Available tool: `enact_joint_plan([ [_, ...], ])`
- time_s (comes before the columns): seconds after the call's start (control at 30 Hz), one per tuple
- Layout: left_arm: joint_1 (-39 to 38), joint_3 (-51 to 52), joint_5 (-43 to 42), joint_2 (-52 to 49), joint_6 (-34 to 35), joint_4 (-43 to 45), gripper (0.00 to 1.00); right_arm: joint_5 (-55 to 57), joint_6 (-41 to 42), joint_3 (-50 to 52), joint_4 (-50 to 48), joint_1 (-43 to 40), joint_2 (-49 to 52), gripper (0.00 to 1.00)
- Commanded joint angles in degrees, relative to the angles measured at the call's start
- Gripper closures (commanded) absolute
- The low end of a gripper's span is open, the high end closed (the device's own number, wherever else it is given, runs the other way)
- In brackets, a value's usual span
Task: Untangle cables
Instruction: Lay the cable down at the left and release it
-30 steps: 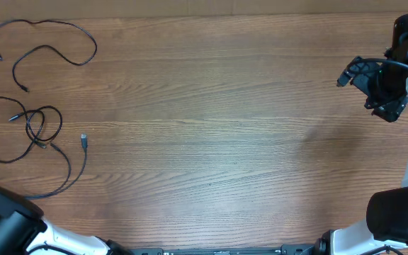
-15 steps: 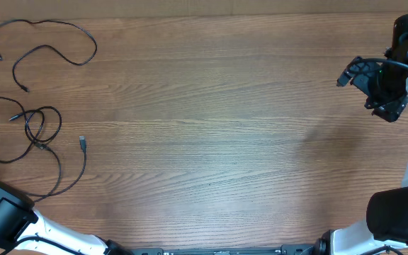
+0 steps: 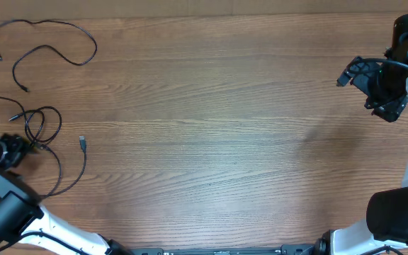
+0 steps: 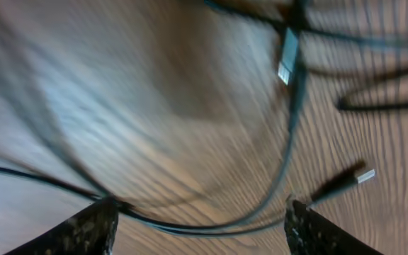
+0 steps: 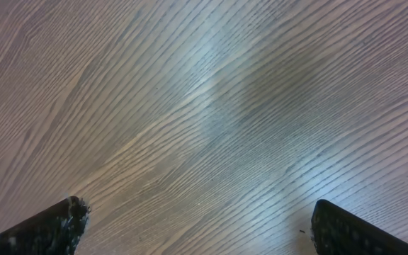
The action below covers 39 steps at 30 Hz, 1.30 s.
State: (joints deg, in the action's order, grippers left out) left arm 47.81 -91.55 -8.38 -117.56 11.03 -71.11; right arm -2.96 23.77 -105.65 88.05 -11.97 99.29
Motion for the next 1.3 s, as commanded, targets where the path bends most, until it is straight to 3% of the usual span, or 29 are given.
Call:
enact_joint_plan([
  [0.0, -3.5, 2.8, -1.6, 0.3, -3.5, 0.0, 0.24, 0.3, 0.0, 0.0, -0.2, 0.0, 0.0, 0.0],
  [0.33, -10.0, 7.7, 2.7, 0.3, -5.0, 2.9, 0.28, 0.3, 0.0, 0.0, -0.2, 0.0, 0.0, 0.0],
  [0.43, -10.0, 10.9, 3.2, 0.3, -5.0, 5.8, 0.33, 0.3, 0.0, 0.0, -0.2, 0.0, 0.0, 0.0],
  [0.5, -10.0, 13.3, 2.8, 0.3, -5.1, 8.3, 0.44, 0.3, 0.0, 0.0, -0.2, 0.0, 0.0, 0.0],
  [0.57, -10.0, 14.4, 2.8, 0.3, -5.1, 9.7, 0.62, 0.3, 0.0, 0.0, -0.2, 0.0, 0.0, 0.0],
  [0.67, -10.0, 13.7, 2.9, 0.3, -5.1, 9.5, 0.66, 0.3, 0.0, 0.0, -0.2, 0.0, 0.0, 0.0],
  [0.7, -10.0, 13.4, 2.9, 0.3, -5.0, 9.0, 0.71, 0.3, 0.0, 0.0, -0.2, 0.0, 0.0, 0.0],
  [0.73, -10.0, 12.9, 3.4, 0.3, -5.0, 7.6, 0.88, 0.3, 0.0, 0.0, -0.2, 0.0, 0.0, 0.0],
  [0.8, -10.0, 12.5, 5.3, 0.3, -3.6, 5.9, 0.96, 0.3, 0.0, 0.0, -0.2, 0.0, 0.0, 0.0],
  [1.27, -9.9, 11.6, 16.3, 0.3, 7.5, -2.6, 0.96, 0.3, 0.0, 0.0, -0.2, 0.0, 0.0, 0.0],
])
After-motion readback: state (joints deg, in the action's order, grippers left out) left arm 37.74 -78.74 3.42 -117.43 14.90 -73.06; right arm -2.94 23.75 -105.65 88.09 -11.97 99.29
